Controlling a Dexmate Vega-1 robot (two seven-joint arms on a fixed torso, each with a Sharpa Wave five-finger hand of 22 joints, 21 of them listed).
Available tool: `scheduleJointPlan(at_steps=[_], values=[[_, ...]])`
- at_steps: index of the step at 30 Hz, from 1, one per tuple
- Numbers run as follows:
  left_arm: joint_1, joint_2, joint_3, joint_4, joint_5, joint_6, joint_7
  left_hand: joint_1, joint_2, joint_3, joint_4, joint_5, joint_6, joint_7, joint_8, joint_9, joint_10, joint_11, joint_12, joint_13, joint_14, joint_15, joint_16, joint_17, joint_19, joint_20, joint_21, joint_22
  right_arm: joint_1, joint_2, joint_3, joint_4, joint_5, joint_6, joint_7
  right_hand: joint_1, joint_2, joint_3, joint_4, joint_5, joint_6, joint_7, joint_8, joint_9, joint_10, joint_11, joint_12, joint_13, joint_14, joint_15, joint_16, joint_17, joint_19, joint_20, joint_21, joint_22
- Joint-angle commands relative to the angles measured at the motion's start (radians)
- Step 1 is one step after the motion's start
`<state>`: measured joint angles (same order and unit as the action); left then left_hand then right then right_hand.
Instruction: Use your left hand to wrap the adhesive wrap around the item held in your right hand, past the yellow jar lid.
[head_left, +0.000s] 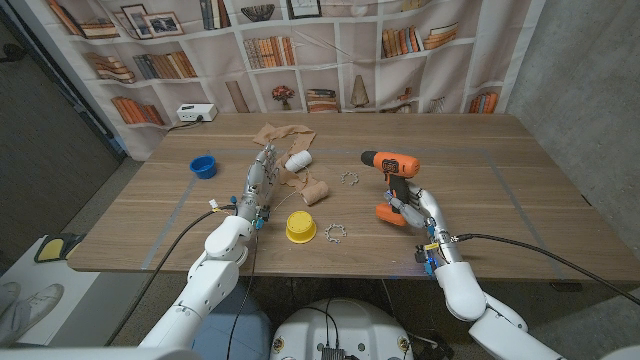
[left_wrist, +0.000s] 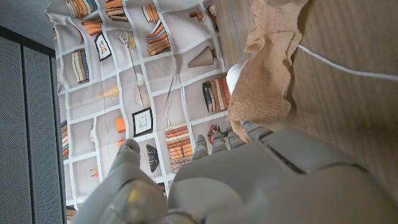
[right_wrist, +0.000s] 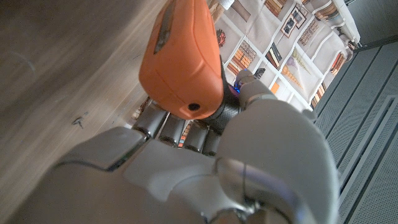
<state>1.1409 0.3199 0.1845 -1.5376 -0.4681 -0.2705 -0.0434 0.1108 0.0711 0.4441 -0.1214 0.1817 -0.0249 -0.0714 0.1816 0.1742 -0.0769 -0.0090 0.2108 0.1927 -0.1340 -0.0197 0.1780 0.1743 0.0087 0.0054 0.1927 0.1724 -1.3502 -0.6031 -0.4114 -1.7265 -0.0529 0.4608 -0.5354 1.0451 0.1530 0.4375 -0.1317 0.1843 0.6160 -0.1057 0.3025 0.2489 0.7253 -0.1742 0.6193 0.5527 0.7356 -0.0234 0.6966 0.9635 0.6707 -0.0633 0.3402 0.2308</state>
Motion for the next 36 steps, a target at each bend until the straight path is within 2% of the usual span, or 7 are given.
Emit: scheduleJointPlan(at_steps=[1,4,17,23,25,26,36], values=[[-0.002,0.004,-0.001,-0.006,0.000,0.002,0.000,-0.009,0.004,0.006,0.002,-0.003,0.006,-0.002,0.003,0.002,0.004,0.001,0.003,0.002,-0.006,0.005,0.005,0.003,-0.009,0.003,0.000,0.003,-0.001,-0.006,0.009,-0.010,0.003,0.012,-0.010,0.005,0.050,0.115,0.119,-0.004,0.052,-0.043,-0.008,0.005,0.016,-0.019,0.012,0.018,0.140,-0.207,-0.001,0.023,0.033,-0.071,0.037,0.025],[-0.002,0.005,-0.002,-0.006,0.001,0.003,0.000,-0.009,0.004,0.006,0.002,-0.003,0.006,-0.002,0.003,0.002,0.004,0.001,0.003,0.002,-0.005,0.005,0.005,0.003,-0.008,0.002,0.000,0.003,0.002,-0.005,0.009,-0.007,0.006,0.016,-0.008,-0.001,0.050,0.124,0.131,-0.003,0.053,-0.043,-0.018,0.008,0.011,-0.018,0.017,0.036,0.118,-0.208,-0.023,0.034,0.064,-0.084,0.081,0.053],[-0.011,0.007,0.000,-0.002,-0.001,0.013,-0.006,-0.009,0.004,0.007,0.002,-0.003,0.006,-0.002,0.002,0.002,0.005,0.001,0.003,0.002,-0.006,0.005,0.005,0.003,-0.008,0.002,0.000,0.003,0.006,-0.008,0.018,-0.014,-0.022,0.037,-0.029,0.009,0.047,0.137,0.128,-0.004,0.058,-0.030,-0.039,0.018,-0.009,-0.004,0.023,0.075,0.128,-0.207,-0.035,0.071,0.158,-0.117,0.210,0.134],[-0.016,0.009,-0.001,-0.004,0.000,0.019,-0.008,-0.010,0.004,0.007,0.002,-0.003,0.007,-0.001,0.003,0.002,0.005,-0.005,0.003,0.002,-0.005,0.005,0.005,0.003,-0.008,0.002,0.000,0.003,0.015,-0.013,0.021,-0.017,-0.048,0.041,-0.047,0.014,0.047,0.141,0.125,-0.004,0.063,-0.028,-0.046,0.023,-0.009,0.001,0.027,0.088,0.132,-0.207,-0.039,0.086,0.177,-0.132,0.269,0.185],[-0.016,0.010,-0.001,-0.005,0.001,0.020,-0.008,-0.010,0.004,0.007,0.002,-0.003,0.006,-0.003,0.002,0.002,0.005,-0.004,0.003,0.002,-0.006,0.005,0.005,0.003,-0.008,0.002,0.000,0.003,0.017,-0.014,0.020,-0.017,-0.050,0.042,-0.051,0.018,0.046,0.143,0.124,-0.004,0.067,-0.023,-0.052,0.027,-0.006,0.008,0.022,0.085,0.133,-0.206,-0.045,0.092,0.179,-0.141,0.315,0.231],[-0.018,0.010,-0.002,-0.006,0.001,0.022,-0.007,-0.010,0.004,0.007,0.002,-0.003,0.006,-0.002,0.002,0.002,0.006,-0.003,0.003,0.002,-0.005,0.004,0.005,0.003,-0.008,0.002,0.000,0.003,0.021,-0.015,0.021,-0.016,-0.055,0.047,-0.054,0.021,0.045,0.143,0.121,-0.005,0.071,-0.021,-0.058,0.032,-0.007,0.005,0.021,0.089,0.140,-0.206,-0.050,0.095,0.173,-0.146,0.360,0.280],[-0.031,0.007,-0.001,0.005,0.003,0.023,-0.012,-0.010,0.004,0.007,0.002,-0.003,0.006,-0.002,0.002,0.002,0.006,-0.002,0.003,0.002,-0.005,0.005,0.005,0.003,-0.008,0.002,0.001,0.003,0.030,-0.037,0.031,-0.043,-0.165,0.021,-0.129,0.041,0.042,0.142,0.100,-0.005,0.080,-0.005,-0.073,0.043,-0.008,0.028,0.017,0.101,0.200,-0.205,-0.011,0.152,0.188,-0.153,0.451,0.343]])
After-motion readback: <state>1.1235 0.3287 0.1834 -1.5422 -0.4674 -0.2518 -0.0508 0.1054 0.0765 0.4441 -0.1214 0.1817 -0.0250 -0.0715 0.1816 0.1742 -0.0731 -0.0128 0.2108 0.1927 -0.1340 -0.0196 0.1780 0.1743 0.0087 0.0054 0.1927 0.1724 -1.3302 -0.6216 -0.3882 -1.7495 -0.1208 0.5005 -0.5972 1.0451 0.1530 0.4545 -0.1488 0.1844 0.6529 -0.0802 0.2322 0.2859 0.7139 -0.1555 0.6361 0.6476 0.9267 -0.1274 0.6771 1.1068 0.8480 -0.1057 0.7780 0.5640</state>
